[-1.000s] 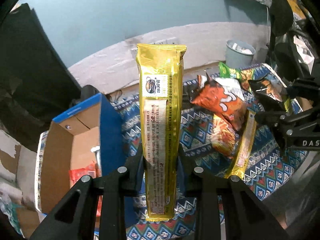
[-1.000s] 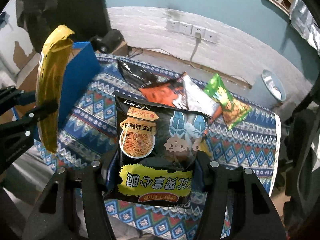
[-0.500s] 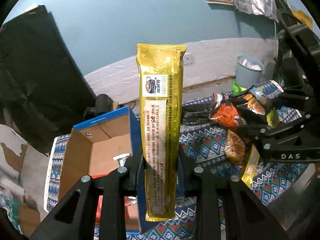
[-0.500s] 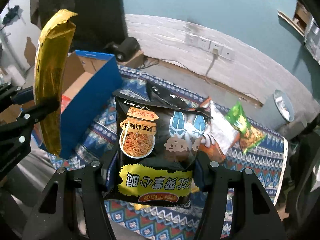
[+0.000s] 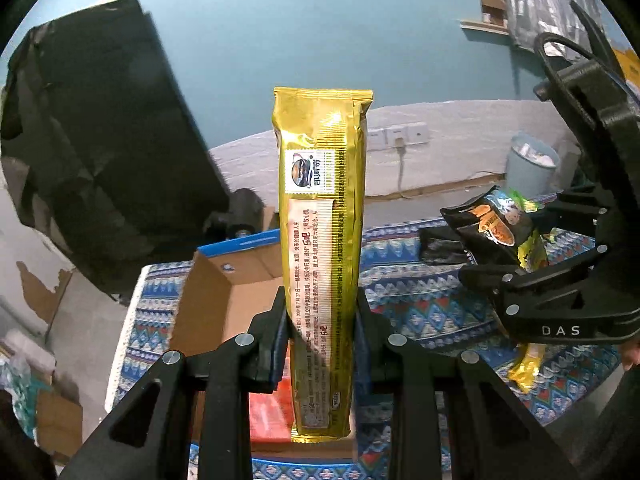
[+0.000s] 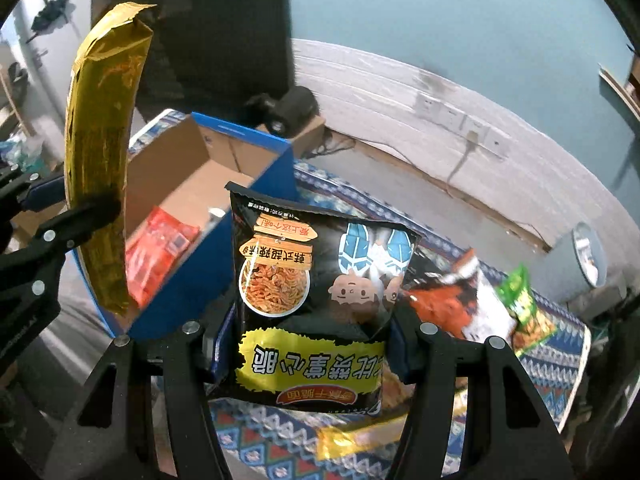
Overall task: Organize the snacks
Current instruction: 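Carry both packets over the box and open both tools to drop them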
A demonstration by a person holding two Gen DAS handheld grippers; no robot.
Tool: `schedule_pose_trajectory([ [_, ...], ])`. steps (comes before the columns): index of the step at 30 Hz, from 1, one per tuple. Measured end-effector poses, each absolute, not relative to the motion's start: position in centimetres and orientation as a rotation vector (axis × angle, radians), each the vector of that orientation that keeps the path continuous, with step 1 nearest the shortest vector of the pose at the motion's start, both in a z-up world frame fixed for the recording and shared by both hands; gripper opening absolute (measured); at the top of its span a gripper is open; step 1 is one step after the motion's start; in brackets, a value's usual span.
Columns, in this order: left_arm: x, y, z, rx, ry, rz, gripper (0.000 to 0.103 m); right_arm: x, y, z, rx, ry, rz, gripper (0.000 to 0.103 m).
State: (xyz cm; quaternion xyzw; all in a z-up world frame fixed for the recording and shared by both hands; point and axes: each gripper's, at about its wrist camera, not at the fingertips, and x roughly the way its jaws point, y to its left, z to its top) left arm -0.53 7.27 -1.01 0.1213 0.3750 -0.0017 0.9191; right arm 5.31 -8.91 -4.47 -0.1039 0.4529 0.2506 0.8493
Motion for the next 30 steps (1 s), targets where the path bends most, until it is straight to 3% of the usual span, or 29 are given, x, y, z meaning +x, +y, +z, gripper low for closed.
schedule_pose_trajectory([
  [30,2.5,19.3,-6.0,0.091,0.915,0.193,0.029,8.6,6.0,-7.8,-0.273,1.022,0.731,0.062],
])
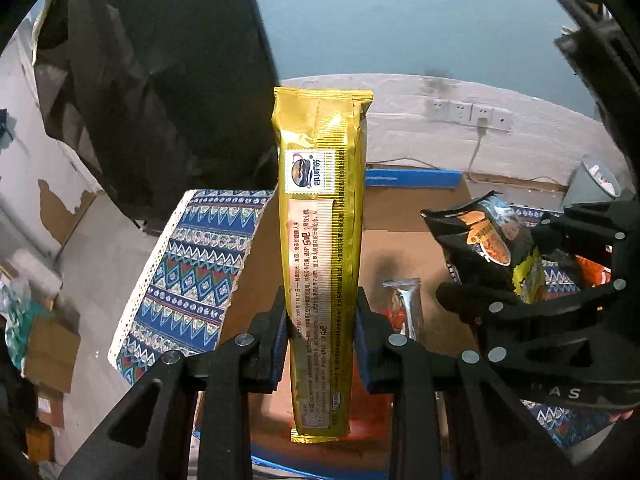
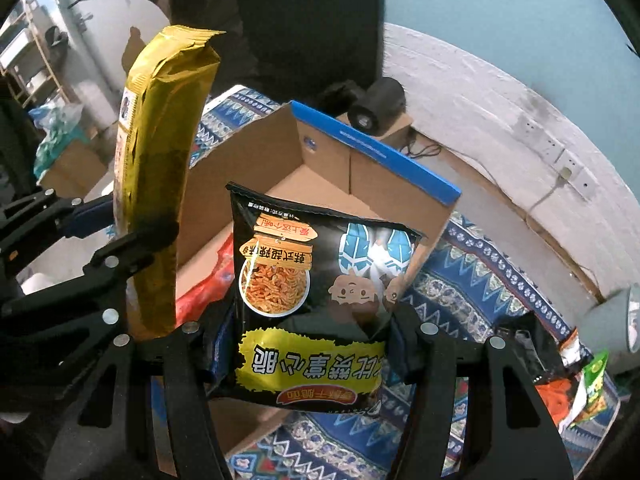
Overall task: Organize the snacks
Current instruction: 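Carry both packets over the box and open both tools to drop them, then move both tools back toward the remaining snack pile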
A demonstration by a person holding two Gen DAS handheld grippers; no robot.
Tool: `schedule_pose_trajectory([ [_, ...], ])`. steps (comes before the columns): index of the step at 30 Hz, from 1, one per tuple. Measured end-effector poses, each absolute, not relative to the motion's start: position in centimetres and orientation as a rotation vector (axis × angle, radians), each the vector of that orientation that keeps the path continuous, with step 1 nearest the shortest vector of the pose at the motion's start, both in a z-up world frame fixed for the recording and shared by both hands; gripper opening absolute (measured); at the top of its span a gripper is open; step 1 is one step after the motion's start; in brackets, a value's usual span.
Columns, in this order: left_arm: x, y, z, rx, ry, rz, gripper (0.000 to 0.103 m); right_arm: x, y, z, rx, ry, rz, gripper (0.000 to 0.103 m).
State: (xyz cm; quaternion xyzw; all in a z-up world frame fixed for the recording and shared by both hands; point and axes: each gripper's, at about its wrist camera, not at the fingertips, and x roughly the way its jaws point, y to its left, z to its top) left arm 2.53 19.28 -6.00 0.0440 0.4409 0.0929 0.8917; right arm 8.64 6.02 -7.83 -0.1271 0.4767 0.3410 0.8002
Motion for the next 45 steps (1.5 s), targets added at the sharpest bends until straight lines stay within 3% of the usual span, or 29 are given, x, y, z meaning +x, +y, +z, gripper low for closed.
schedule_pose_trajectory([
  [6,2.5,19.2,-5.9,0.104,0.921,0.216,0.032,8.6,5.5,-7.7,-0.258,1.016,0.725,0.071],
  [7,2.5,19.2,-5.8,0.113,0.916,0.225,0.035,8.7,5.2,-7.6,-0.253,1.016,0.721,0.071],
  [9,2.4,19.2,-5.6,0.121,0.904,0.238,0.057,8.8,4.7,-7.4,-0.241,1.016,0.71,0.071],
  [13,1.9,18.5,-5.3,0.141,0.896,0.227,0.058,8.7,3.4,-7.2,-0.218,1.019,0.682,0.076],
  [33,0.5,11.6,-4.3,0.261,0.863,0.097,0.066,6.8,-4.9,-7.3,-0.198,1.051,0.549,0.076],
  [45,0.2,6.5,-6.5,0.285,0.932,-0.031,0.071,5.5,-10.9,-9.6,-0.214,1.104,0.45,0.077],
])
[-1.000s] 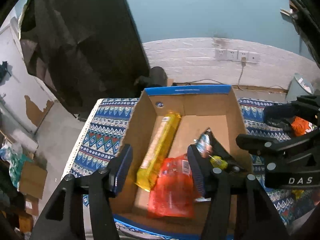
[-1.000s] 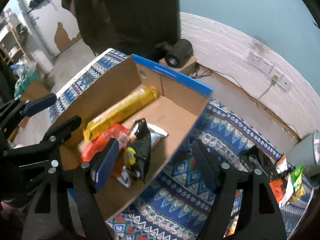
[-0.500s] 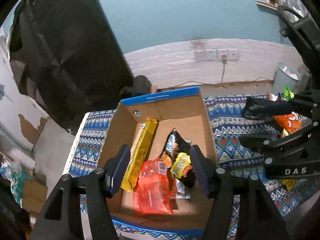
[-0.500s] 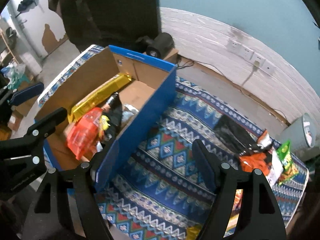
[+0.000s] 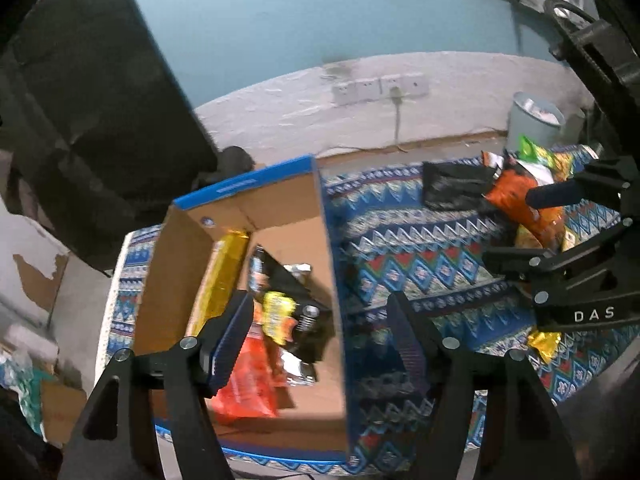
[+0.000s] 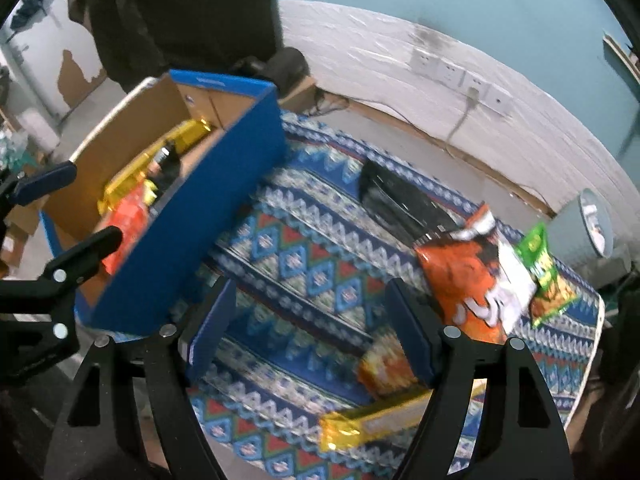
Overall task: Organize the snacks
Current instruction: 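Move both tools back toward the remaining snack pile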
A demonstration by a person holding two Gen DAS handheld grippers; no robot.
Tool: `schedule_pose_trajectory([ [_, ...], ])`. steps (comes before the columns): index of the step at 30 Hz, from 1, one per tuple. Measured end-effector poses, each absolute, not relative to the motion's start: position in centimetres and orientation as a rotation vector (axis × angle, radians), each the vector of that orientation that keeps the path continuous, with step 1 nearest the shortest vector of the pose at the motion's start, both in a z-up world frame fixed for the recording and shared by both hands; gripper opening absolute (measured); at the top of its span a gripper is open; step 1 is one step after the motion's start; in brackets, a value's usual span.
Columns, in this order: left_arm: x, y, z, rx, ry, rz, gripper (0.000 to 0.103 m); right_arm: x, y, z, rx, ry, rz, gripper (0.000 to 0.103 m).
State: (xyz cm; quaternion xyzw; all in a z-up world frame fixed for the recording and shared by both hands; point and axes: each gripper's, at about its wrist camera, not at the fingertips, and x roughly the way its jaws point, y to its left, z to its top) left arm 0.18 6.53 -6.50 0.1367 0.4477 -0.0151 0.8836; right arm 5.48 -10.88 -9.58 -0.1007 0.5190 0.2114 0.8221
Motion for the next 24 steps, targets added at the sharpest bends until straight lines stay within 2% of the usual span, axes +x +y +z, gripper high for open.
schedule_pose_trajectory([
  [16,0.6,0.3,-12.3,0.299,1.117,-0.156,0.074,3.7,-16.8,-17.7,-0.322,1.261,0.269,0.077],
  [24,1.1,-1.5,-13.4,0.29,1.181,-0.181,0.074,2.4,-17.5,-20.4,-0.394,1.317,0.236,0.077],
])
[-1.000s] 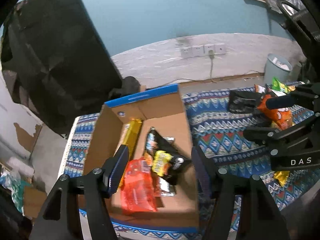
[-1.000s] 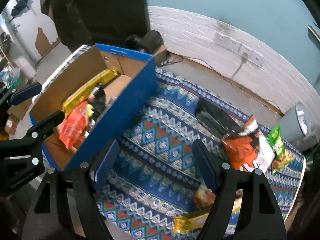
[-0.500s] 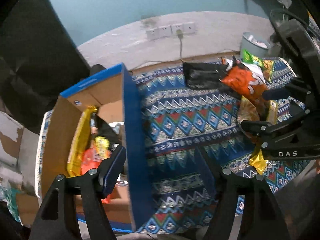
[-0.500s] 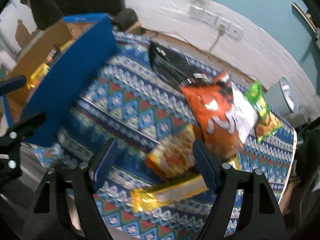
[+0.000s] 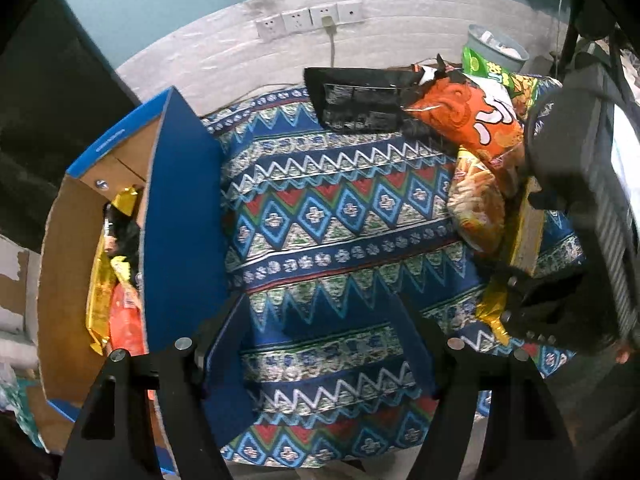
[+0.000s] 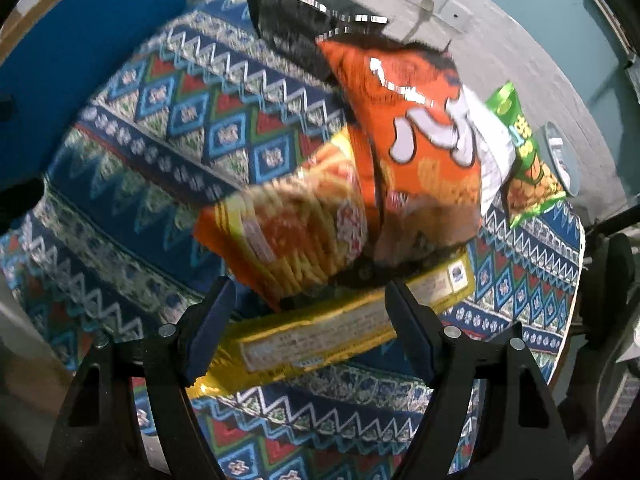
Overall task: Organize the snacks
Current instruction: 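Move both tools back toward the remaining snack pile, then grasp the red fries bag with the left tool while the right tool grasps the long gold bar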
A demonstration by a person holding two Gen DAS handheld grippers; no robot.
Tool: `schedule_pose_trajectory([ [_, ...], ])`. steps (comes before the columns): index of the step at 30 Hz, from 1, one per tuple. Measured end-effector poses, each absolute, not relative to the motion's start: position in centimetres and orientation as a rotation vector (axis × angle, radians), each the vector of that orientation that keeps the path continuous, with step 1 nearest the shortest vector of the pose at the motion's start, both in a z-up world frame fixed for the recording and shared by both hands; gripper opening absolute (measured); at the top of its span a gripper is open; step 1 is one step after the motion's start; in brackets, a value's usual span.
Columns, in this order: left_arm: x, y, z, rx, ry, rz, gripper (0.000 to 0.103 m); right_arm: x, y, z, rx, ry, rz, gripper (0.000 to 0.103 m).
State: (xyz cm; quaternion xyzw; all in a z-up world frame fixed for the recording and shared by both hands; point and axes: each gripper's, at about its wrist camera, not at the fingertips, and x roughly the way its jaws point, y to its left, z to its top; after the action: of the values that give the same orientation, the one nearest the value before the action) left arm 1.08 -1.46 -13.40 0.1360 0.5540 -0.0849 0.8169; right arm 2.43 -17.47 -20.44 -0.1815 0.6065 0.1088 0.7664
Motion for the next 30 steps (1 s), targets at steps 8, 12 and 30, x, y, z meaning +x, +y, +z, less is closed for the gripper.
schedule_pose_trajectory([
  [8,1.8,-4.3,-13.8,0.316,1.21,-0.208,0.074,-0.4,-20.5,-21.4,-0.417,1.345,0.191,0.077],
  [12,1.9,-6.1,-14.1,0.311,1.239,-0.233,0.074,-1.9,-23.2,-21.5,-0.376,1.355,0.166,0.077],
  [30,4.1,-12.0,-16.3,0.336,1.259,-0.319,0.08,-4.6,-35.2,-22.1,-0.108,1.394,0.06,0.077],
])
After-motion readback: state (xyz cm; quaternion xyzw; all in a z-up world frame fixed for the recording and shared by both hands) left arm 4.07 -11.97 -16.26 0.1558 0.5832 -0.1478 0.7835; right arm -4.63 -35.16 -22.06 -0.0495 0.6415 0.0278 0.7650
